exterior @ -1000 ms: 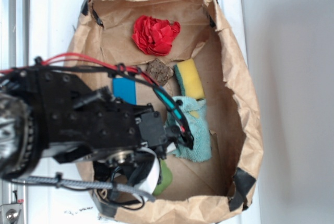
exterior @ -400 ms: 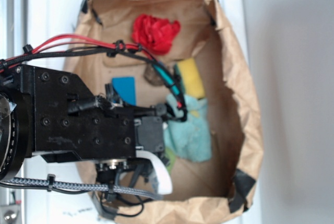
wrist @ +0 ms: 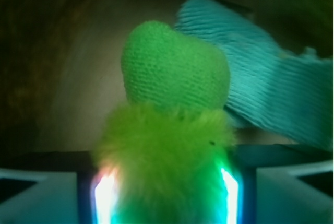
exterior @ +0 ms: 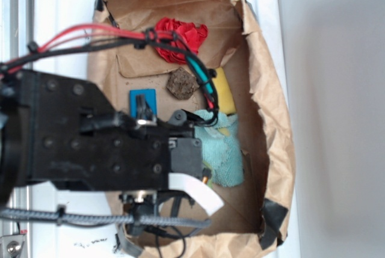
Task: Grab the green animal.
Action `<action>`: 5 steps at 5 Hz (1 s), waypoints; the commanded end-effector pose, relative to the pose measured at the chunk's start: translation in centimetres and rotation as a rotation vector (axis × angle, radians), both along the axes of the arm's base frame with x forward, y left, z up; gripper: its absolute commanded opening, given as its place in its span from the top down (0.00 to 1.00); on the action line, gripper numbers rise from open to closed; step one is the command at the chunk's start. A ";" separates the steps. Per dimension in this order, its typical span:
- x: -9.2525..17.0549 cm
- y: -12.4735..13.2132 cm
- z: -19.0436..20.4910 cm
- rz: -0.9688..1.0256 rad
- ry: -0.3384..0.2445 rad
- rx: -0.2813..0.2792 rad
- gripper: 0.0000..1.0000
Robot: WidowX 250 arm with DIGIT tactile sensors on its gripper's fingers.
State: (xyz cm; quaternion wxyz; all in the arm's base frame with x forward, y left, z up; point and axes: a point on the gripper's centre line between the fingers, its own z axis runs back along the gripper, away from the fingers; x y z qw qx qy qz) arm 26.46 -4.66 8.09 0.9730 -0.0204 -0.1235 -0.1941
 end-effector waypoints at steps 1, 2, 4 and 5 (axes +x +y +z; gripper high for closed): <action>1.8 2.6 5.3 0.106 -0.086 0.086 1.00; 2.1 3.6 6.6 0.160 -0.058 0.080 1.00; 1.7 5.2 8.6 0.164 -0.051 0.041 1.00; 1.3 6.3 9.5 0.184 -0.073 0.024 1.00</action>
